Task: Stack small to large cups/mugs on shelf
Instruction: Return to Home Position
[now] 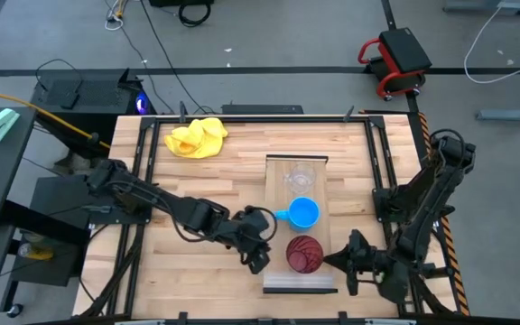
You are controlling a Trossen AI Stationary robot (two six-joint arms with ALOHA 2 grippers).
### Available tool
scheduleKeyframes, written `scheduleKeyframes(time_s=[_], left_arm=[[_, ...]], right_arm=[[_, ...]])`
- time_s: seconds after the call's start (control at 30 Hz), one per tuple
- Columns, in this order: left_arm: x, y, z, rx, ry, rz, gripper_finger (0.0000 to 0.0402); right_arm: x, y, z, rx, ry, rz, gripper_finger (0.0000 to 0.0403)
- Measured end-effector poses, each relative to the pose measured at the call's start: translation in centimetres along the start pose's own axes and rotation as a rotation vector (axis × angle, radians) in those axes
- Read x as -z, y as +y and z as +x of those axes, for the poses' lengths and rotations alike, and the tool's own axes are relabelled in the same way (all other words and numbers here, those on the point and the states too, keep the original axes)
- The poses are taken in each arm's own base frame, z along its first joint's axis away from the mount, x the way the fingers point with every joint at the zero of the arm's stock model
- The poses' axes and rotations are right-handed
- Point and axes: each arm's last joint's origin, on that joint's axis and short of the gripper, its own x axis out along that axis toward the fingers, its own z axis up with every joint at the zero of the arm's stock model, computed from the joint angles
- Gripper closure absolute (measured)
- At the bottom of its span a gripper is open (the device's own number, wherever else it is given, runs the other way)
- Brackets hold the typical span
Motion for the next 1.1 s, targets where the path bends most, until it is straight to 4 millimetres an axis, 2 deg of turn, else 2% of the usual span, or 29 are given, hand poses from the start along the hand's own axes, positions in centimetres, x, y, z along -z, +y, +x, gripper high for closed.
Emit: scheduleKeyframes(time_s=[0.17, 0.3, 0.5, 0.6, 0.73, 0.83, 0.97, 1.1], left_arm=[[0.2, 0.5, -3.4, -0.071, 0.015, 0.030, 0.0335], [0.2, 1.3, -6.9, -0.141, -0.004, 0.058, 0.0334], [-1.0, 2.4, -13.6, -0.104, -0.123, 0.148, 0.0329], [-1.9, 3.0, -17.4, -0.032, -0.231, 0.208, 0.0329], [-2.7, 3.4, -22.2, 0.115, -0.393, 0.205, 0.0334], [-2.9, 3.6, -25.5, 0.240, -0.500, 0.171, 0.0337], [-2.8, 3.9, -28.7, 0.375, -0.585, 0.135, 0.0335], [-2.6, 4.4, -30.5, 0.432, -0.621, 0.119, 0.0330]], right_arm=[[-0.9, -0.1, -2.4, -0.062, 0.016, 0.082, 0.0398], [-2.8, -0.2, -4.7, -0.144, 0.020, 0.162, 0.0398], [-7.4, -0.7, -8.2, -0.300, -0.057, 0.353, 0.0393], [-10.4, -0.8, -9.9, -0.390, -0.154, 0.379, 0.0391], [-14.4, -0.6, -12.3, -0.525, -0.320, 0.336, 0.0391], [-16.6, -0.4, -13.8, -0.669, -0.451, 0.239, 0.0391], [-18.0, -0.5, -15.2, -0.914, -0.561, 0.127, 0.0390], [-18.1, -0.7, -15.5, -0.977, -0.549, 0.101, 0.0390]])
